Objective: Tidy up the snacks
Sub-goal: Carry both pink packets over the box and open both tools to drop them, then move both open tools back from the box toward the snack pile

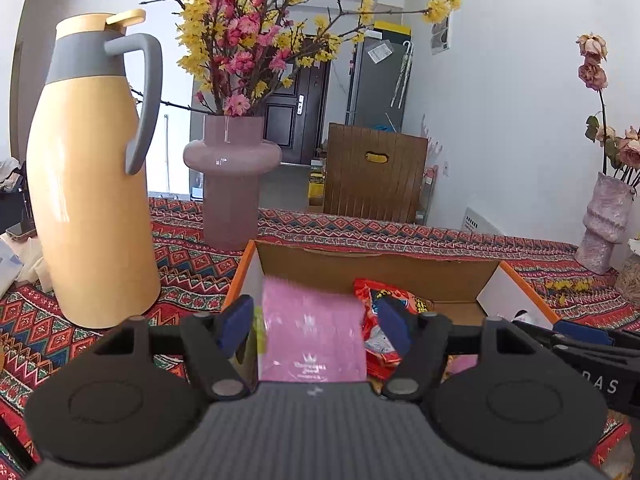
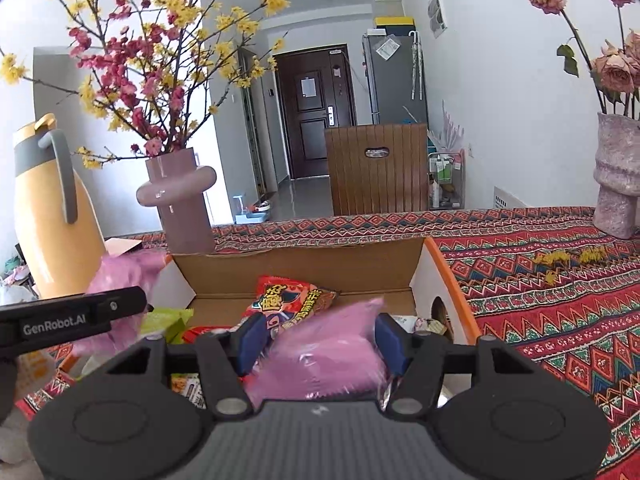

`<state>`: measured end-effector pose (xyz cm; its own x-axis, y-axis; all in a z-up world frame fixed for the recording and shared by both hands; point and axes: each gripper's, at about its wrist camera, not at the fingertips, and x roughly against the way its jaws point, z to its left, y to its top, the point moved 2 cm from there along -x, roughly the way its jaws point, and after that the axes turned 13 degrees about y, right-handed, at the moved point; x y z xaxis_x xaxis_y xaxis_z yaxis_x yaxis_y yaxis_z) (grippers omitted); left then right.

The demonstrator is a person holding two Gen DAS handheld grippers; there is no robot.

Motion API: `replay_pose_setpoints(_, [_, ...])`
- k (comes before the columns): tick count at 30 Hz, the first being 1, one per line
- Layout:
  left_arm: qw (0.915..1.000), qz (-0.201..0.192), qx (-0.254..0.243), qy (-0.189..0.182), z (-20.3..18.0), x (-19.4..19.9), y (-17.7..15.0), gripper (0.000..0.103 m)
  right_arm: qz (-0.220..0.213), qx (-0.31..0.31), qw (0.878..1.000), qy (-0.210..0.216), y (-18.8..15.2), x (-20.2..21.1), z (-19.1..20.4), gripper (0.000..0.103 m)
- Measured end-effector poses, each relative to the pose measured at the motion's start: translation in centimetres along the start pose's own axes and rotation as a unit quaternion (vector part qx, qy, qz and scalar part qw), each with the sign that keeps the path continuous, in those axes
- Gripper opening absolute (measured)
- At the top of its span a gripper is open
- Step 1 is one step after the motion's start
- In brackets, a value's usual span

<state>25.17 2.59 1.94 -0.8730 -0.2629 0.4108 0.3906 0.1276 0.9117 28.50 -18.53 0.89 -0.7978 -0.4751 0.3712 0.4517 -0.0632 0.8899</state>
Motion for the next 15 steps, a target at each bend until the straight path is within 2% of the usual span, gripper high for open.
replay_pose_setpoints(1, [1.0000, -0.006, 0.004, 0.003, 0.2, 0.2, 0.0, 0.091, -0.006, -0.002, 1.000, -0.001, 0.1, 0.3, -0.1, 0.073])
replay_pose_setpoints(2, [0.9999, -0.011, 0.009, 0.008, 0.3, 0.5, 0.1, 0.096, -0.011, -0.003, 1.000, -0.003, 0.2, 0.6, -0.2, 0.089])
replay_pose_setpoints(3, [0.9997, -0.016, 0.015, 0.012, 0.5, 0.8, 0.2, 0.103, -0.016, -0.004, 1.000, -0.004, 0.2, 0.8, -0.2, 0.096])
replay_pose_setpoints(4, [0.9994, -0.022, 0.021, 0.016, 0.7, 1.0, 0.2, 0.103, -0.021, -0.006, 1.000, -0.004, 0.2, 1.0, -0.3, 0.103])
replay_pose_setpoints(15, [0.9986, -0.014, 0.042, 0.030, 1.4, 1.1, 0.3, 0.103, -0.042, -0.007, 0.999, -0.007, 0.1, 2.0, -0.1, 0.103])
